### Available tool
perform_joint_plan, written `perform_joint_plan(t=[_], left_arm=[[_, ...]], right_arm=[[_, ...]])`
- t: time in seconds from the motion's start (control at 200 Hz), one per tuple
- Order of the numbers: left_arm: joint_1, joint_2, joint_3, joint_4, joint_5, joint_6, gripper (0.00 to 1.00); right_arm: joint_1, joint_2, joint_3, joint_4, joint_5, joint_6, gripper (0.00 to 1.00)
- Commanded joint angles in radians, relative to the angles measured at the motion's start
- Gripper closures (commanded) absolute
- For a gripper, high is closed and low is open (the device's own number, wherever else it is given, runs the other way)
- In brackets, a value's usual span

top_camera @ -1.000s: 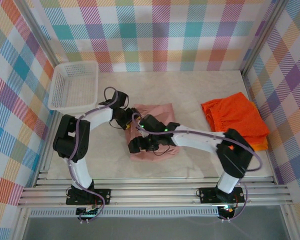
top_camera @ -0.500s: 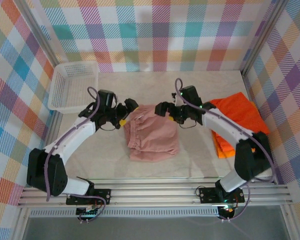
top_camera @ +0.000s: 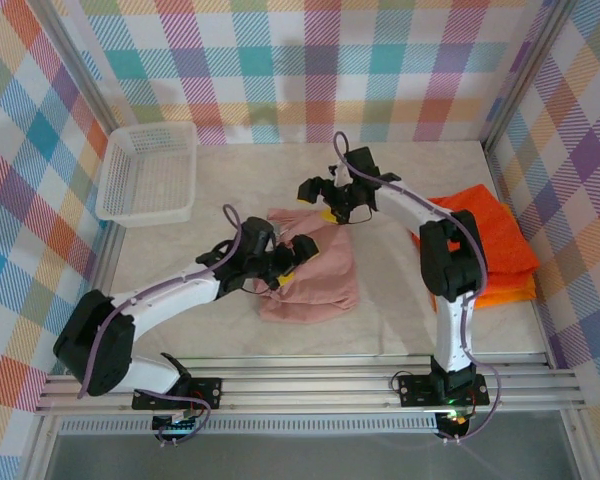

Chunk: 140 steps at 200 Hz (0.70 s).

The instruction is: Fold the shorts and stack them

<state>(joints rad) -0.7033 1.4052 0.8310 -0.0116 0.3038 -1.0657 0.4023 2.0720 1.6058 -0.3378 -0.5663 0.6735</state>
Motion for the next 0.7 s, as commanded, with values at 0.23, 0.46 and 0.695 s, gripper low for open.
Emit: perform_joint_plan(t=[0.23,0.46,0.695], left_arm=[[-0.107,0.181,-0.02,0.176,-0.107,0.041,0.0],[-0.185,0.242,-0.087,0.208,-0.141,0.027,0.01],[-0.208,0.216,-0.137,0.203,-0.182,0.013,0.01]], right_arm=[[-0.02,0.151,0.075,-0.005,-0.047,0.024,0.01],[-0.033,0.199,0.101,0.003,-0.058,0.032,0.01],[-0.044,0.228,0.123,0.004,-0.066,0.037,0.01]])
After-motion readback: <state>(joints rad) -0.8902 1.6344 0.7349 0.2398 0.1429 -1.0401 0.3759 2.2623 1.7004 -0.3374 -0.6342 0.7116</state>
